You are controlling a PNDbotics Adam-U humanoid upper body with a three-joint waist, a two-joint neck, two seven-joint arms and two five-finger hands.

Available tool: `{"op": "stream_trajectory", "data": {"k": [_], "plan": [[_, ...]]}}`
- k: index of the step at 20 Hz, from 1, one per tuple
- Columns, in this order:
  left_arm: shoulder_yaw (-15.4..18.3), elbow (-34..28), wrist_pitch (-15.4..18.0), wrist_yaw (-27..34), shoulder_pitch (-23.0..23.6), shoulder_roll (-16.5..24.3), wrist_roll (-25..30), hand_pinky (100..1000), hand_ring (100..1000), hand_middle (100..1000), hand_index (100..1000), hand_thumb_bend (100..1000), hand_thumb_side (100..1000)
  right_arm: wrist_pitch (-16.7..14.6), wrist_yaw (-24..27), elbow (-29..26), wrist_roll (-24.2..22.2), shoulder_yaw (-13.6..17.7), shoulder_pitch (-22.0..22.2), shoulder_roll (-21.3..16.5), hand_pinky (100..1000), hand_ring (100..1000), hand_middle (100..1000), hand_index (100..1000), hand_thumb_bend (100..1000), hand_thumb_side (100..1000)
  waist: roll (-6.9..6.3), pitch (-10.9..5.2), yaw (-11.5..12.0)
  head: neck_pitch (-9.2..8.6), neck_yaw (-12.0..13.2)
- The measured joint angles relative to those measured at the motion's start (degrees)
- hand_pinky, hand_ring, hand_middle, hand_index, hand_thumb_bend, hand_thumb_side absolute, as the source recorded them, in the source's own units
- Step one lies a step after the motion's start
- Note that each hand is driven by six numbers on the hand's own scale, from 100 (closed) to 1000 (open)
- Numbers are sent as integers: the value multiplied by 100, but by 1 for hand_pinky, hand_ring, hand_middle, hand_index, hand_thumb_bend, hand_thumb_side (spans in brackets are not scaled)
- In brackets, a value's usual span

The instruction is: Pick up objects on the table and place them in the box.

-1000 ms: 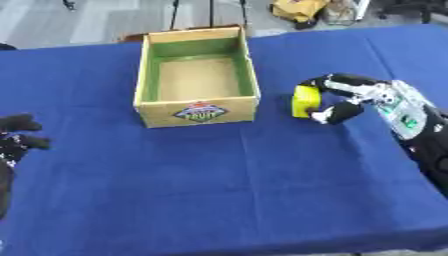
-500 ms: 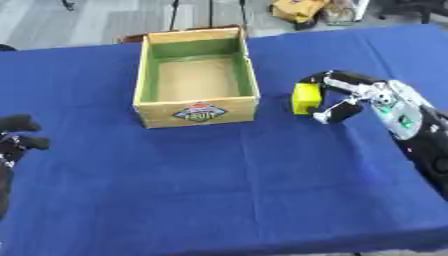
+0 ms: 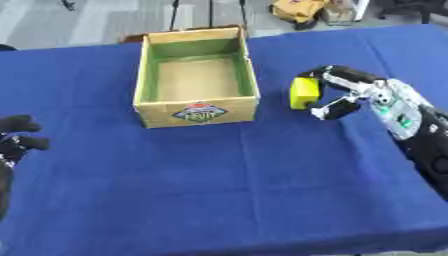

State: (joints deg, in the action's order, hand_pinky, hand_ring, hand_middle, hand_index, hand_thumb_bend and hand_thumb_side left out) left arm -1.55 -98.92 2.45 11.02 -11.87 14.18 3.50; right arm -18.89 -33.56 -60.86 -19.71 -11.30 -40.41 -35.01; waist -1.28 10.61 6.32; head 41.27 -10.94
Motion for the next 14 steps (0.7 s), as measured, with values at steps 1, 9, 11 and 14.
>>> {"op": "stream_trajectory", "data": {"k": [1,9,11,14], "plan": [[0,0,0,0,5,0,0,716,503,590,720,755,921,9,61,-102,-10,-9,-42,-3,799,549,398,850,100,168,1,0,-2,1,1],[-1,1,-3,8,26,0,4,716,503,591,720,756,921,117,297,-582,-185,-110,-681,-35,796,553,403,846,100,135,28,-38,-22,8,1],[-2,1,-7,8,29,0,9,716,503,591,720,756,920,125,286,-565,-199,-110,-881,33,795,554,404,845,100,133,34,-49,0,33,-2],[-3,2,-10,9,34,0,17,716,503,591,720,756,920,105,198,-413,-215,-110,-1150,215,795,556,405,846,100,136,54,-65,35,49,-18]]}}
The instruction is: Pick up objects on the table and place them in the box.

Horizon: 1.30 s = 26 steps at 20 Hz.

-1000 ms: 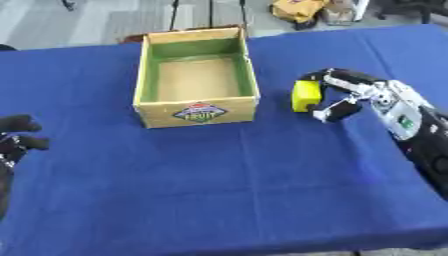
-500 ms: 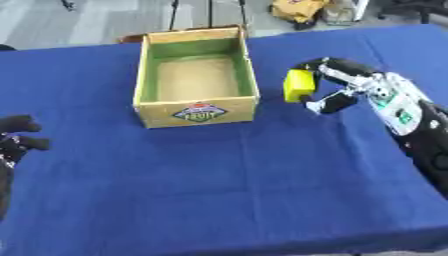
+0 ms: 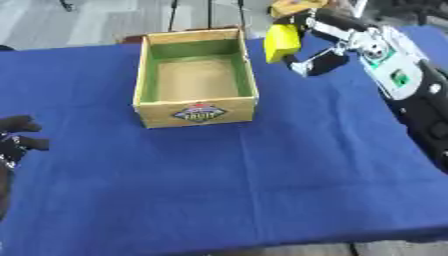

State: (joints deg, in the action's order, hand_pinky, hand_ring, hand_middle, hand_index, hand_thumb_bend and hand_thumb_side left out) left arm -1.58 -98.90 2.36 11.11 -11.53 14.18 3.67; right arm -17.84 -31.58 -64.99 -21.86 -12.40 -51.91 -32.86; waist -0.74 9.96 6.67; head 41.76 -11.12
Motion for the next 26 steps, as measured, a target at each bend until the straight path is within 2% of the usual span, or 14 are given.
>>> {"op": "stream_trajectory", "data": {"k": [6,14,21,26], "plan": [[-64,1,-8,23,-18,0,54,716,504,591,720,759,916,-105,-433,569,-80,-7,-374,508,797,565,414,851,100,152,12,-13,217,3,-84],[-141,1,-33,50,-120,-9,130,716,503,590,720,761,916,-225,-1127,1400,-40,104,-659,1111,804,578,428,860,100,183,43,26,532,-6,-250],[-178,-2,-39,84,-215,-57,178,716,503,590,720,761,914,-331,-1468,1842,-33,180,-644,1378,811,591,444,874,100,221,30,68,794,-74,-428],[-180,-2,-41,97,-220,-59,184,716,503,590,720,763,913,-388,-1634,2056,-76,215,-563,1468,819,620,489,884,100,249,11,68,860,-121,-490]]}}
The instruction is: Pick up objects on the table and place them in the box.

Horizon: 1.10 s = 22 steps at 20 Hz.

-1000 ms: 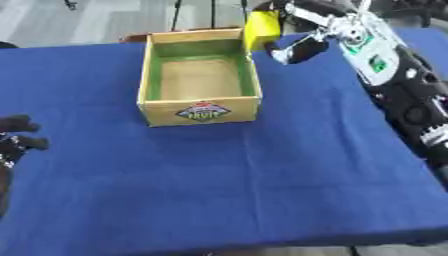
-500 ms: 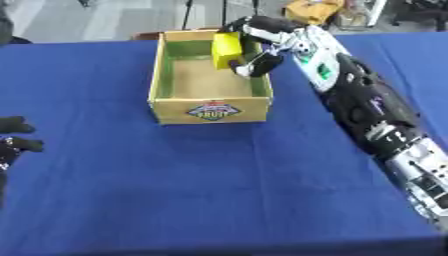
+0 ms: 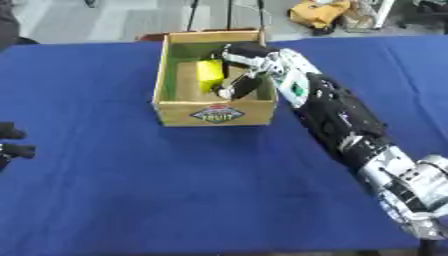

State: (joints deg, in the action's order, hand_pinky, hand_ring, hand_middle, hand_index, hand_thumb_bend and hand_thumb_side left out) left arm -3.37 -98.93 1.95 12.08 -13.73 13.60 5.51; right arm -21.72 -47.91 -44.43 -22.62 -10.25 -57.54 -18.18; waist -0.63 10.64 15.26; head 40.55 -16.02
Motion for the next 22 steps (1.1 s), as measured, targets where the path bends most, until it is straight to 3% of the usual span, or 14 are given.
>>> {"op": "stream_trajectory", "data": {"k": [3,4,5,6,10,16,19,20,21,22], "plan": [[-3,0,-3,2,-5,-7,4,716,503,590,720,763,913,-23,-55,100,-29,19,12,33,825,640,528,891,100,292,-1,0,1,-36,-20],[-7,0,-4,2,-6,-18,6,716,503,590,720,763,912,-29,-67,125,-36,34,12,33,831,671,590,910,100,389,-1,0,1,-38,-22],[-12,0,-5,2,-7,-27,7,716,503,590,720,763,912,-37,-72,141,-45,37,12,33,833,683,612,917,100,419,-1,0,1,-39,-23],[-14,0,-6,2,-10,-39,7,716,503,590,720,764,912,-48,-72,157,-56,39,12,33,848,740,720,944,100,538,-1,0,1,-40,-23],[-16,0,-6,2,-15,-43,8,716,503,589,720,765,912,-96,-60,162,-104,70,12,32,892,845,870,983,193,671,4,0,-6,-66,-22],[-16,0,-6,2,-16,-43,8,716,503,589,720,766,913,-19,100,-143,117,70,9,-24,894,863,908,988,233,678,48,5,-47,-81,-13],[-13,0,-6,1,-17,-43,7,716,503,589,720,767,913,25,239,-438,315,63,10,-122,874,834,846,973,190,650,71,14,-90,-81,10],[-9,0,-4,1,-17,-43,4,716,503,589,719,759,909,36,330,-583,399,54,13,-175,866,822,825,966,136,694,78,14,-103,-81,23],[-1,0,-1,1,-17,-43,0,716,503,589,719,767,913,51,451,-754,492,36,30,-234,862,815,813,961,152,617,85,14,-125,-81,35],[7,0,1,0,-16,-43,-5,716,503,589,719,768,913,76,606,-967,594,28,88,-311,857,809,802,957,135,607,97,14,-151,-81,45]]}}
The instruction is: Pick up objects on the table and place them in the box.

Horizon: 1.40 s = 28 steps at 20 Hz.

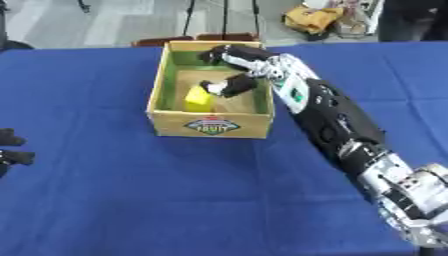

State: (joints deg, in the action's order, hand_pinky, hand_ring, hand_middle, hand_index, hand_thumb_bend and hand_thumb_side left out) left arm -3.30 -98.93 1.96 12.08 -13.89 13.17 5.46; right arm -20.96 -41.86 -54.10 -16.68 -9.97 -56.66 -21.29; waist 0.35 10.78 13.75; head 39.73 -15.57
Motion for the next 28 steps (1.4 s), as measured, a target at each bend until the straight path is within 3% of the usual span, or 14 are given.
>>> {"op": "stream_trajectory", "data": {"k": [7,13,20,28], "plan": [[57,0,9,-17,21,1,-53,717,503,589,719,769,913,471,1638,-1953,483,-59,877,-884,851,794,769,951,100,597,84,14,-251,0,165],[113,0,21,-37,31,5,-101,717,502,589,719,767,915,1009,2695,-3177,756,276,1840,-1397,854,787,751,953,100,600,81,18,-425,0,298],[143,0,31,-57,80,10,-129,718,501,588,719,765,915,1366,3151,-3747,1019,671,2641,-1525,859,786,744,959,100,623,18,33,-556,1,345],[146,0,42,-58,94,13,-141,718,501,587,720,764,916,1499,3320,-3941,1145,846,3015,-1519,860,785,741,960,100,631,-47,35,-618,1,382]]}}
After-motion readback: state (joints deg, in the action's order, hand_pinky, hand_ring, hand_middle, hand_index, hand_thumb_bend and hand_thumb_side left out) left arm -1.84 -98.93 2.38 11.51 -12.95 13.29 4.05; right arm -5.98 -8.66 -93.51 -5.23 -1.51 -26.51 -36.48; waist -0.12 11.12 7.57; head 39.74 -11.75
